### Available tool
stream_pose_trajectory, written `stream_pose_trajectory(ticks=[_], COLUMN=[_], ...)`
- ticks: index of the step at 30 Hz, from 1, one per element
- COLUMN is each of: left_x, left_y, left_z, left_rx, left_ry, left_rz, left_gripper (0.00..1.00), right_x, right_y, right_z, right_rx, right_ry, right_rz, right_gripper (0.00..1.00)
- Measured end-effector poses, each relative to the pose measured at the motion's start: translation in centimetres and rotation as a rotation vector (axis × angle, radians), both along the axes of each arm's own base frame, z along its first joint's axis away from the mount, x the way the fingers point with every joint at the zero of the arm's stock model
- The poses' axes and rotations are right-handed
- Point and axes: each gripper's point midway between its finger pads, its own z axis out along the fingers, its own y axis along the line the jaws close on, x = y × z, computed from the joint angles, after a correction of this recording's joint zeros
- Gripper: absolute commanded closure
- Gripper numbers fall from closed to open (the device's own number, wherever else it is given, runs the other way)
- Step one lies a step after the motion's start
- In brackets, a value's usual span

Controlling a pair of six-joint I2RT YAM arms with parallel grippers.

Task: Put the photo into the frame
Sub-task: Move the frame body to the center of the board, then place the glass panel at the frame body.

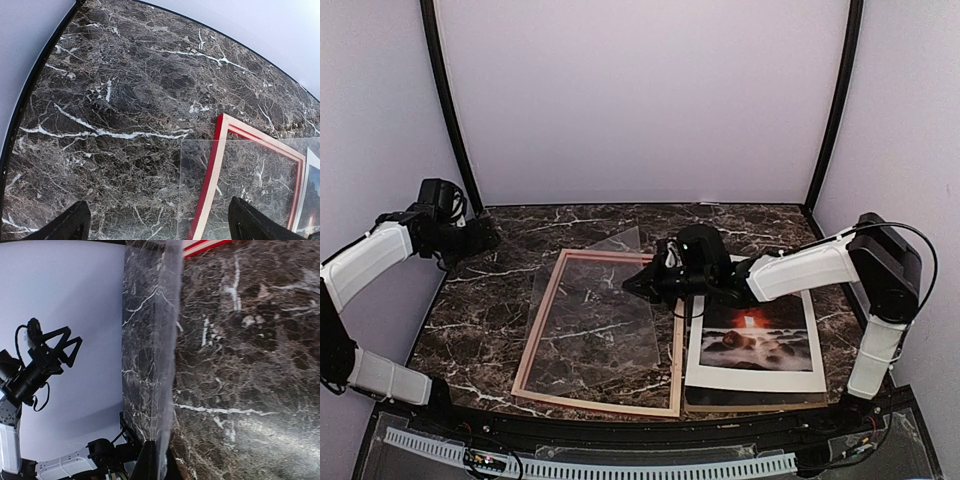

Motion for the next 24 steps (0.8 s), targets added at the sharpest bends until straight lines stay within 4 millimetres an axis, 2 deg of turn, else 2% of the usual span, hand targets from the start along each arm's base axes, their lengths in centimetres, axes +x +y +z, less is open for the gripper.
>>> stream_pose_trajectory(ticks=[4,10,17,24], left_x=[-0.4,-1.0,-1.2,-1.2], left_y=[-0.8,-2.8,-5.5,-6.9], left_z=[-1.5,-4.2,-5.8,-6.7], left_rx=[-0.025,-0.041,-0.042,-0.042], left_ry=[0.035,0.105,0.139,0.146], left_rz=[-0.031,-0.095,-0.171,-0.205], left_gripper=[0.01,0.01,0.01,0.01], right_x=[0.3,0.1,-0.4,-1.0], right_y=[-2.0,-4.3,-4.6,-5.0], right_z=[-2.8,-4.8,-5.6,-6.5], right_rx=[-0.049,-0.078,-0.072,-0.083], right_ry=[0.019,0.035,0.041,0.051], right_rz=[-0.092,-0.184,-0.226,-0.257], right_gripper=[1.0,1.0,1.0,1.0])
